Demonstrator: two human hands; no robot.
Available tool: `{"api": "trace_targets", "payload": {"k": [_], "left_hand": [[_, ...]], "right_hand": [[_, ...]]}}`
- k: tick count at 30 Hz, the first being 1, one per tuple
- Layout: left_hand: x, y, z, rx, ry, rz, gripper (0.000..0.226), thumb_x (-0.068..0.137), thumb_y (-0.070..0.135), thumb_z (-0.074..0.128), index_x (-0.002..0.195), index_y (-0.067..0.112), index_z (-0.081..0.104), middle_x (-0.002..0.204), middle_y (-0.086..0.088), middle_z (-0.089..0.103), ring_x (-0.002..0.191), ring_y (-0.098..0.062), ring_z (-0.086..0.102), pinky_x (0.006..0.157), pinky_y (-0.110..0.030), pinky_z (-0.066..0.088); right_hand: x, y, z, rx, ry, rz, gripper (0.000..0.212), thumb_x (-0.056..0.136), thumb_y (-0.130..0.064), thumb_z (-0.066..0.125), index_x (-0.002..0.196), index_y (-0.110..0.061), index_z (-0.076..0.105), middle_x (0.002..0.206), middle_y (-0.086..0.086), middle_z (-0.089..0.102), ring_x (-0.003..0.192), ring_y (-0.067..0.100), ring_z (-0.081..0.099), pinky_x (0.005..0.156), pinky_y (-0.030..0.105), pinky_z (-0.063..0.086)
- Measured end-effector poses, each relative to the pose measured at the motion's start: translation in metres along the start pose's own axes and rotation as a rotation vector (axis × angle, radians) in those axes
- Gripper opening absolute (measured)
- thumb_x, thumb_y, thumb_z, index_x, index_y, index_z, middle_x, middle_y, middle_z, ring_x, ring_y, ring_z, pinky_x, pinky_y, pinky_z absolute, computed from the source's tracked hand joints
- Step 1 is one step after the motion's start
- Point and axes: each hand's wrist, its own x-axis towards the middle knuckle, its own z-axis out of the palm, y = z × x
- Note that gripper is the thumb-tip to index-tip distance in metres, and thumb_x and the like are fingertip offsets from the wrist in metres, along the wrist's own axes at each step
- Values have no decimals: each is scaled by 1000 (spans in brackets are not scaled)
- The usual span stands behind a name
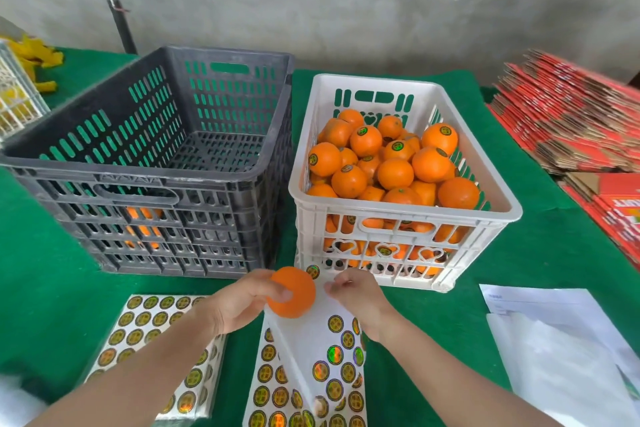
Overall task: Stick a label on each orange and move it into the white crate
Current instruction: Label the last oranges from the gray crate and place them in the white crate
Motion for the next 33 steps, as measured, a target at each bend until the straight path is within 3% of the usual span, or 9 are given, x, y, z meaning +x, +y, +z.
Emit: {"api": "trace_targets", "payload": {"k": [1,4,8,13,18,21,25,28,33], "left_hand": [[2,2,-2,18,-38,16,70,44,45,86,106,14,73,111,-12,70,102,-23,65,86,-26,48],[6,9,-10,69,-127,25,69,51,46,85,111,15,70,113,-12,68,105,-26,63,88,-30,49],[14,16,-14,128,-219,3,70,54,41,87,117,16,67,116,-9,68,109,-25,63,86,-27,50],[16,21,-11,137,-293,12,70,59,39,84,121,15,64,120,-10,65,112,-26,60,89,-27,48],[14,22,-10,80,-290,28,78,52,41,86,119,6,63,118,-15,64,110,-29,60,89,-31,48],[13,24,-9,77,-297,44,78,52,39,85,119,5,62,121,-17,63,111,-29,59,91,-32,47],[11,28,-6,44,-323,52,78,47,44,88,115,12,67,119,-10,66,110,-25,61,89,-29,48],[10,29,-4,20,-330,52,86,45,46,88,118,7,63,117,-10,66,108,-24,61,89,-29,48],[12,31,-5,20,-319,47,93,42,47,89,118,3,58,113,-11,66,104,-24,62,89,-31,49]], "right_hand": [[-5,-2,-2,10,-7,-3,15,85,-9,66,79,-16,54,82,-2,58,87,15,55,79,26,39],[-11,-8,-11,-40,-51,-133,24,85,-8,65,98,-26,55,79,-5,65,83,7,59,77,23,44],[-14,-14,-16,-90,-1,-244,22,88,-2,59,96,-21,67,85,-5,66,76,1,59,77,21,48],[-17,-9,-14,-113,39,-256,18,85,-3,63,93,-17,72,73,-12,65,65,-4,58,69,11,44],[-20,-4,-7,-235,135,-413,18,84,-11,68,100,-17,73,83,-14,58,76,-1,51,73,10,39],[-22,-8,-3,-182,79,-345,20,84,-17,69,103,-15,72,77,-14,62,64,-7,52,65,7,40],[-19,-15,-1,-57,74,-222,18,80,-14,73,98,-14,73,84,-7,68,78,3,61,74,10,46],[-19,-17,-3,-13,54,-157,14,82,-13,70,96,-13,74,85,-7,69,79,3,61,74,10,45],[-19,-18,-9,172,7,-43,16,85,-6,64,84,-18,75,90,4,74,89,22,67,86,36,54]]}}
